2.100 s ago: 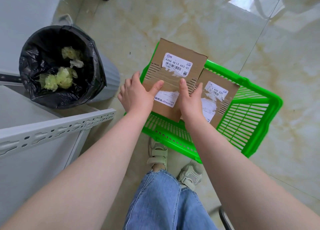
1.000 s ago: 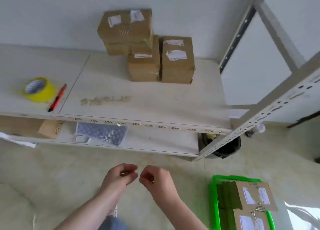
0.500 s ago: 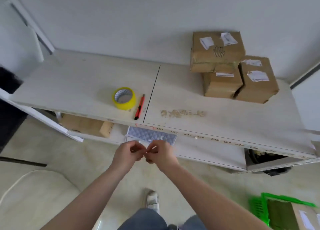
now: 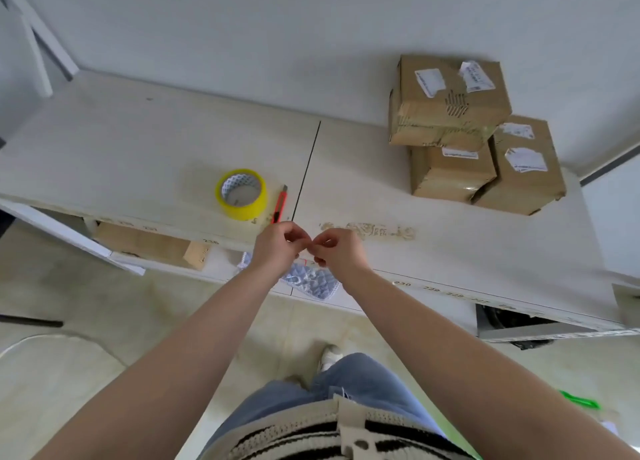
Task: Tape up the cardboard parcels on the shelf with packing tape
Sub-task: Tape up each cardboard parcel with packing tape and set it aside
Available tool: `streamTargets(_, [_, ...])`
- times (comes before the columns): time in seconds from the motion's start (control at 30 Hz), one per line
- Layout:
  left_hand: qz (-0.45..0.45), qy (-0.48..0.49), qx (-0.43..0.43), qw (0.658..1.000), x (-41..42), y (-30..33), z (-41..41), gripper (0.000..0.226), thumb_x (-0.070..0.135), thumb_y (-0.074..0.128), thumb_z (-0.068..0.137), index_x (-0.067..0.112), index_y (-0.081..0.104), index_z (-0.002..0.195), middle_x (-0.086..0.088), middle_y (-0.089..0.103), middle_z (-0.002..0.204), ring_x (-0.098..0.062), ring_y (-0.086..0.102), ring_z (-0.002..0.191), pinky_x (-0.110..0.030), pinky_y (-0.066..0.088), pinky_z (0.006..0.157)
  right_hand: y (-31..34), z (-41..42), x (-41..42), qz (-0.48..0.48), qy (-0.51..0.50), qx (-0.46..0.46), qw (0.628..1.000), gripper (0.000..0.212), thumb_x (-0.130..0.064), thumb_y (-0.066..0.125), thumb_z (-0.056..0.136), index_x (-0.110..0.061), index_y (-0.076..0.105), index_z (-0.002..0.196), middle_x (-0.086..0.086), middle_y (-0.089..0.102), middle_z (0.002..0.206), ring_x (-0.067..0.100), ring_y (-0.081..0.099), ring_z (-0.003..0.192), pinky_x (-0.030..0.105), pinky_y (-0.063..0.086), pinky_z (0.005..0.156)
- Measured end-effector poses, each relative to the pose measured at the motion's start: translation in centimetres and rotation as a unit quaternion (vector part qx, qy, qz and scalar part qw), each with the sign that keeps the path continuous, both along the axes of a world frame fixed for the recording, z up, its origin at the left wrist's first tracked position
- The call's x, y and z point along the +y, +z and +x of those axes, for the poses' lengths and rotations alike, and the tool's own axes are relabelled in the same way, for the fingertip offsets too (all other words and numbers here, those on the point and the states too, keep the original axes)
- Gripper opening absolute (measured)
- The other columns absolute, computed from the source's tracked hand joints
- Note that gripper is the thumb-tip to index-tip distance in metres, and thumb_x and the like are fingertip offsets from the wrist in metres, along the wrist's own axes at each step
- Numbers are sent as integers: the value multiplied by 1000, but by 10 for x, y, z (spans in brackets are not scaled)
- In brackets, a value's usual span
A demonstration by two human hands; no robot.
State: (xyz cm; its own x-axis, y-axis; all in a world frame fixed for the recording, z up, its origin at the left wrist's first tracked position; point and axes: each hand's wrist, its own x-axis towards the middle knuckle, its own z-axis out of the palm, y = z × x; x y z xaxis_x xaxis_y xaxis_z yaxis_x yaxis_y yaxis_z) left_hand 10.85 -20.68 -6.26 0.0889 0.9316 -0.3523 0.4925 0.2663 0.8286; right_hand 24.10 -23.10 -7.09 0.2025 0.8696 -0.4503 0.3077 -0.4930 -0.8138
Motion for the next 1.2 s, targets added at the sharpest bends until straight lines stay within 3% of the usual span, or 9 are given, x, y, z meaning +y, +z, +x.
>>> streamTargets(0.2, [-39,-23,7,999,23,0,11,19,-7,71,82,9,67,72,-9,67,68,-15,67,56,-24,58,59,7,27,22,-62,81,-6,995,6,-5,75,80,-7,69,81,11,72,71,19,68,63,38,61,79])
streamTargets(0.3, [-16,-43,70,996,23,3,2,19,-9,71,75,10,69,73,-4,68,62,0,62,47,-10,47,51,10,41,29,-107,99,42,988,30,-2,76,79,-6,61,105,17,73,80,27,71,72,38,59,84])
streamTargets(0.4, [-17,-17,54,998,25,6,-15,26,-4,75,66,22,72,68,4,68,59,-1,62,48,-18,48,52,14,63,48,-116,1,120,986,52,-7,77,83,-2,51,127,15,70,80,28,70,72,39,61,79])
streamTargets(0.47, [11,20,73,997,28,10,-21,20,-2,77,68,15,68,73,1,71,63,-11,68,57,-30,57,60,23,79,63,-93,-88,182,975,59,-13,76,85,3,46,133,15,65,82,23,65,69,35,61,72])
streamTargets(0.53, [50,45,80,995,34,18,-19,22,1,80,69,7,62,80,0,70,64,-16,68,61,-23,55,60,38,95,82,-77,-176,234,953,60,-23,78,83,4,50,129,15,62,89,24,64,74,38,60,80])
streamTargets(0.63, [94,39,123,987,46,30,-10,39,13,87,68,4,55,87,-2,61,67,-11,56,59,-22,37,53,63,116,112,-63,-262,306,913,76,-42,80,78,-8,45,135,21,53,120,34,61,106,46,54,95])
streamTargets(0.8, [42,-78,150,985,52,30,-2,48,23,83,75,18,54,113,3,59,103,-17,56,90,-28,39,68,102,131,141,8,-349,420,838,97,-57,72,79,-24,22,155,11,14,161,42,21,145,59,34,111])
streamTargets(0.97, [72,-99,168,978,48,28,3,30,25,76,82,23,64,109,2,63,114,-18,60,103,-34,46,90,105,131,165,27,-371,449,812,87,-60,69,81,-32,27,152,3,17,161,36,17,148,67,30,108])
streamTargets(1.2, [170,-88,125,974,48,51,7,39,12,69,86,22,58,123,1,55,131,-18,56,111,-26,41,84,84,131,171,1,-363,416,834,70,-47,79,72,-23,46,129,10,46,135,36,46,122,61,39,104])
